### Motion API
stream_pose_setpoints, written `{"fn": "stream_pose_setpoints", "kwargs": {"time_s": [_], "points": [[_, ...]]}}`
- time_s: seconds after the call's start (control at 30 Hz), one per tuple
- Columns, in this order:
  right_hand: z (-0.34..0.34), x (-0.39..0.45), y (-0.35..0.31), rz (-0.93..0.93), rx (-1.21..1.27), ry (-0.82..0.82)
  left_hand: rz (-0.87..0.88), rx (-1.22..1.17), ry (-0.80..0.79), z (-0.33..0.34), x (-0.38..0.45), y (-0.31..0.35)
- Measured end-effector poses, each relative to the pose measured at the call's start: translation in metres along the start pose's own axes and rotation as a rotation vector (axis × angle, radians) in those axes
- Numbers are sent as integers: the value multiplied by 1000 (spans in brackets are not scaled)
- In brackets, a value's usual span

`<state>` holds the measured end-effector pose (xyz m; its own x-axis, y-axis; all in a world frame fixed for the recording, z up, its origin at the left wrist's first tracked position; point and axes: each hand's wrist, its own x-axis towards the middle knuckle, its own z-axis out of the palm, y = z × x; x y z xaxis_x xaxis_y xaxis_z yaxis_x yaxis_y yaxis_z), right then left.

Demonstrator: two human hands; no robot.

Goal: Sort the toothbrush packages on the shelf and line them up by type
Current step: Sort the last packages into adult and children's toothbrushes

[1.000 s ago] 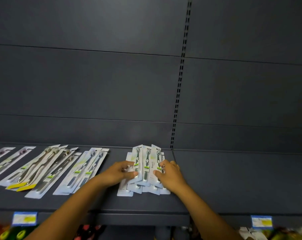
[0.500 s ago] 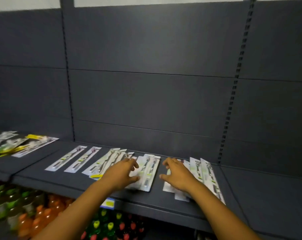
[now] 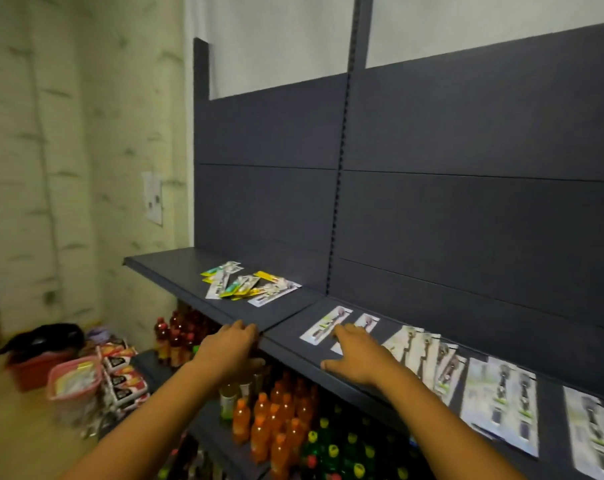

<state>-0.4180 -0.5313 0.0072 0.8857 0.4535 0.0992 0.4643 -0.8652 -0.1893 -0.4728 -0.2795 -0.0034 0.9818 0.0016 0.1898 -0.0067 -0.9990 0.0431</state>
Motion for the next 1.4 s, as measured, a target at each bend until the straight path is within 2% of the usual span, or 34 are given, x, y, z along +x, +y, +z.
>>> {"fn": "stream_pose_setpoints", "kwargs": {"time_s": [0.27, 0.5, 0.77, 0.87, 1.27, 1.4], "points": [[15, 89, -65, -79, -29, -53, -120, -13, 23, -1, 26, -102], [36, 178, -77, -93, -4, -88, -151, 6, 3, 24, 88, -156], [47, 286, -75, -57, 42, -64, -203, -82, -11, 40, 177, -210], [60, 312, -84, -45, 71, -103, -210, -115, -20, 54, 200, -229], [83, 402, -100, 173, 106, -55, -200, -301, -108, 108, 323, -312], [87, 420, -106, 254, 68, -9, -204, -361, -87, 124, 360, -322]]}}
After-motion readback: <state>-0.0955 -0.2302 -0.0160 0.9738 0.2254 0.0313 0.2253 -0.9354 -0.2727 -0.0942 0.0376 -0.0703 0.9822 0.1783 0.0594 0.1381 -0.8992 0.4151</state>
